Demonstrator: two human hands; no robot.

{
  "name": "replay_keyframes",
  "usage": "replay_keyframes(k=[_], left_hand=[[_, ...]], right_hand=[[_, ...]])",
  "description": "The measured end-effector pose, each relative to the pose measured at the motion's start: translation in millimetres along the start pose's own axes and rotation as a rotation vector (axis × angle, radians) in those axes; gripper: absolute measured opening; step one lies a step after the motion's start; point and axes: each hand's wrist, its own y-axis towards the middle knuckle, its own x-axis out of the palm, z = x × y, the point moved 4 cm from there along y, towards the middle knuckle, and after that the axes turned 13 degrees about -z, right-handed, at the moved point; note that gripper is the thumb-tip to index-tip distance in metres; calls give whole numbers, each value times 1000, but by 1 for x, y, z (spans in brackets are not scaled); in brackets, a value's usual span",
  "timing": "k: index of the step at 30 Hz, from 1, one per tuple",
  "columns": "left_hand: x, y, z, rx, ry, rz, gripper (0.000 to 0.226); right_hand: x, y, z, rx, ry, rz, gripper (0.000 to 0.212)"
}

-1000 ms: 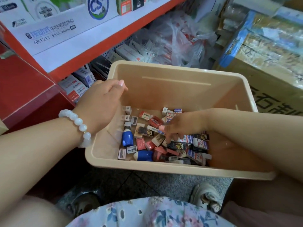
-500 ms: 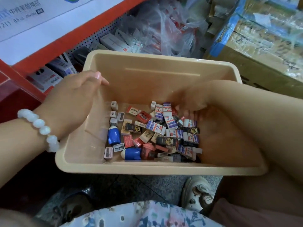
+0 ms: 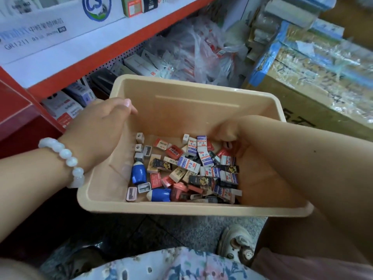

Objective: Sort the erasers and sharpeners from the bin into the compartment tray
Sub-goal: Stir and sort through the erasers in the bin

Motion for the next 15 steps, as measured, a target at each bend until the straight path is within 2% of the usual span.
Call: replay_keyframes(k=[4, 10, 12, 15], left_hand=[[-1, -1, 1, -31, -7, -9, 45], [-1, -5, 7, -37, -25, 3, 45], [-1, -7, 7, -48, -12, -3, 49], [-1, -7, 9, -60, 20, -27, 51]], right_hand=[[5, 8, -3, -29, -58, 30, 16], [5, 9, 0, -48, -44, 22, 19], [3, 4, -4, -103, -53, 9, 17], [-3, -10, -12, -281, 88, 9, 9]])
